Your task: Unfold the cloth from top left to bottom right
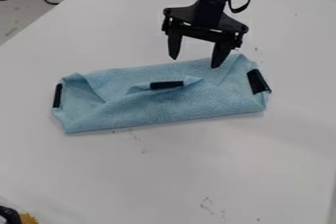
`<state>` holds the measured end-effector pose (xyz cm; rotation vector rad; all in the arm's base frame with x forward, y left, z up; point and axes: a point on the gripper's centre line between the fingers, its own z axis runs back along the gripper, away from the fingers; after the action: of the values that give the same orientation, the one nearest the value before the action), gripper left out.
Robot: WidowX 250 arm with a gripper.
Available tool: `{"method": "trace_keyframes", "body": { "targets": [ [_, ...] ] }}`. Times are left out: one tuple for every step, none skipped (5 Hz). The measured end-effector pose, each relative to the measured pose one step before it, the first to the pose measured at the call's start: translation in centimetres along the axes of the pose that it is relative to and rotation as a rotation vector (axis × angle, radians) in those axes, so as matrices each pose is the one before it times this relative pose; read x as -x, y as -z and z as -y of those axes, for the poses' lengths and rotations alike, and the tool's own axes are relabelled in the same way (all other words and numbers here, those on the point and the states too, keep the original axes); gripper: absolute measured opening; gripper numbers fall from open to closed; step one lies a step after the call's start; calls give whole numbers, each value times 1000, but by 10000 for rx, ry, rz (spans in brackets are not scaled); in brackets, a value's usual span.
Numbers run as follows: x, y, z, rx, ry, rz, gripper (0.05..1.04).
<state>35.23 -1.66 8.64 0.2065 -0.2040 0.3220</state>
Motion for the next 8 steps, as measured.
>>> {"method": "trace_keyframes", "body": {
  "targets": [
    [356,1068,160,-131,74,-285,1000],
    [169,510,165,-5,268,-138,1001],
    [-190,918,-82,257,-37,-141,1000],
    [-382,556,-28,287,99,47,1001],
    [-234,243,-9,239,22,29,1000],
    [-81,255,10,210,46,8,1001],
    [270,613,-765,234,-173,-149,1000],
    [588,856,-671,220,-161,-198,1000]
  ]
}}
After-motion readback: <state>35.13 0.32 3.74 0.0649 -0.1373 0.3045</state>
